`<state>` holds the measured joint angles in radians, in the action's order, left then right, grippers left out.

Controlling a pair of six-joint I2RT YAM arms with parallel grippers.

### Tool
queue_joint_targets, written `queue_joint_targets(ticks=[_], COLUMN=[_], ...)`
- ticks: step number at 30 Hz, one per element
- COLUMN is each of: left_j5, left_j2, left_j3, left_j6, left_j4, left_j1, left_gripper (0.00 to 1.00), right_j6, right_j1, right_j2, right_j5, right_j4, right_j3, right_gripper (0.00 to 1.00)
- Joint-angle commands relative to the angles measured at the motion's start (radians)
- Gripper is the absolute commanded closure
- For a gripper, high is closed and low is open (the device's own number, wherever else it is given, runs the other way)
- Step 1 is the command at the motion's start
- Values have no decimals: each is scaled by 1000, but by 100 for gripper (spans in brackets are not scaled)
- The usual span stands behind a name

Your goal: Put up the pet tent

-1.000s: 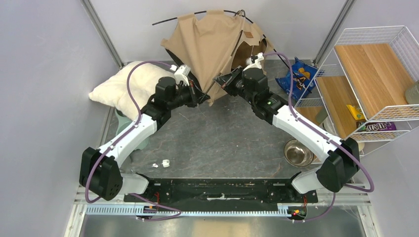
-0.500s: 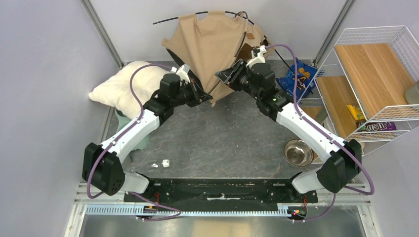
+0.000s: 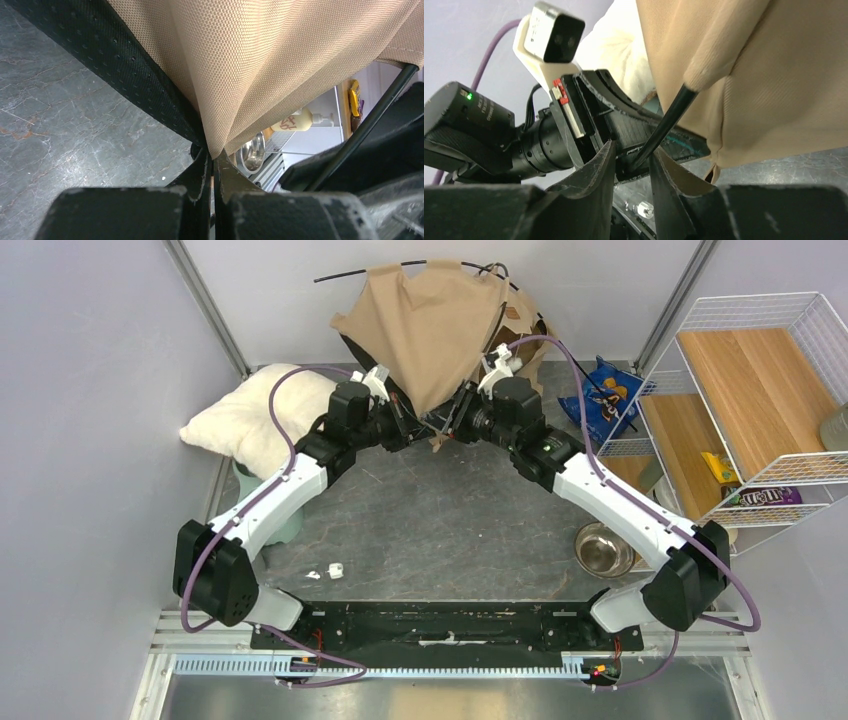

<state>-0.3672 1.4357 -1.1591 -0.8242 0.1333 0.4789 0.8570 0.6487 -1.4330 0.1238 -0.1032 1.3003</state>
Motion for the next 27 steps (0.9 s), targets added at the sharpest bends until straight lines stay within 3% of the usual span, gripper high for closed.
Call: queue_joint_targets(ticks=[1, 9, 11, 22, 27], left_j5=[30, 33, 29, -61, -68], left_j2=[27, 20, 18, -18, -25], left_j3=[-31, -23, -19, 59, 91], left_j6=[-53, -44, -37, 108, 152], left_j4=[44, 46, 45, 84, 98], left_j1=[-3, -4, -3, -30, -45], left_gripper=[98, 98, 98, 98, 98], right_j6=[-32, -31, -32, -64, -66], right_j1=[24, 38, 39, -8, -19], right_j2=[9, -20, -25, 83, 105], right_j5=[22, 5, -10, -295, -337], right_j4=[26, 39, 44, 96, 137], right_j3=[-10, -21, -28, -92, -97], right_gripper=[65, 81, 100, 100, 100])
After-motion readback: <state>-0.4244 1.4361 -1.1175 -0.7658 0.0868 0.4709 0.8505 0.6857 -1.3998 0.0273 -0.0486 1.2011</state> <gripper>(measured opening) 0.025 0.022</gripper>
